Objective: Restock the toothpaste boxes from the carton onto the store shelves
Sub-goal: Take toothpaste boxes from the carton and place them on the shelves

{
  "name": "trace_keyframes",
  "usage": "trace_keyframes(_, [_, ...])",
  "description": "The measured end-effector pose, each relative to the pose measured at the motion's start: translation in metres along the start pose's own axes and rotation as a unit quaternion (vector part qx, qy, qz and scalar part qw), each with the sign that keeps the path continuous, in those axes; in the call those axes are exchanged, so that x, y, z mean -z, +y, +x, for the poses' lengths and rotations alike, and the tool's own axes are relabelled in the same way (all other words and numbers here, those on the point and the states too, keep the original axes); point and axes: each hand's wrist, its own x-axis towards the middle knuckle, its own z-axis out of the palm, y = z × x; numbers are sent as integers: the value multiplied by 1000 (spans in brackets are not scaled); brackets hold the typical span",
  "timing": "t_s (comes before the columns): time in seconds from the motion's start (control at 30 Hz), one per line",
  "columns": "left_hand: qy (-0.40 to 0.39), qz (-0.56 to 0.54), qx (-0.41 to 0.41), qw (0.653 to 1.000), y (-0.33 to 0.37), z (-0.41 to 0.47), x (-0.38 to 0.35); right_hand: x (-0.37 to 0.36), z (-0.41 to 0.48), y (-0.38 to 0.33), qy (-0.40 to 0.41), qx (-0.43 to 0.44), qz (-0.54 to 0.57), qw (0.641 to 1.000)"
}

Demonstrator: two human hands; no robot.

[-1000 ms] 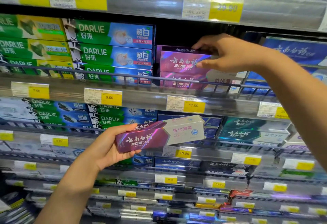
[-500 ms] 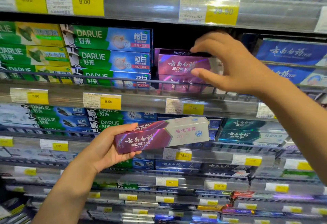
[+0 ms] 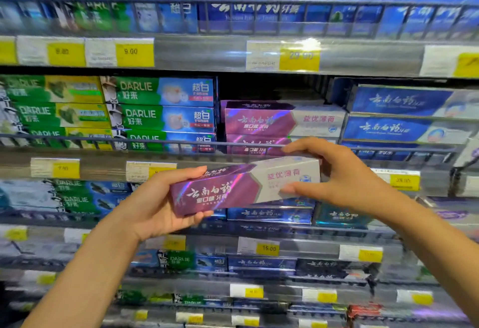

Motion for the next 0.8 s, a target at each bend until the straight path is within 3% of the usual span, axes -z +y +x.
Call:
trace_keyframes(0.1, [-6,4,-24,1000,7,-4,-10,6,-4,0,13,-64,70,995])
trace_keyframes(0.33, [-115,48,-206,971,28,-20,-20,35,-9,-14,145,-37,130,980])
trace_keyframes(0.47, [28,168,-353,920,36,-9,-39,44,-9,-14,194,-37,170,966])
trace_keyframes(0.53, [61,193,-406,891,39,0,-46,44,-7,-12,253,-42,179,950])
trace_keyframes(0.7, [154,143,-483,850,44,19,-68,36,2,-6,393,-53,207,894])
trace_keyframes(0.8, [183,171,-498,831,45,28,-74,30,11,-4,441,-43,181,878])
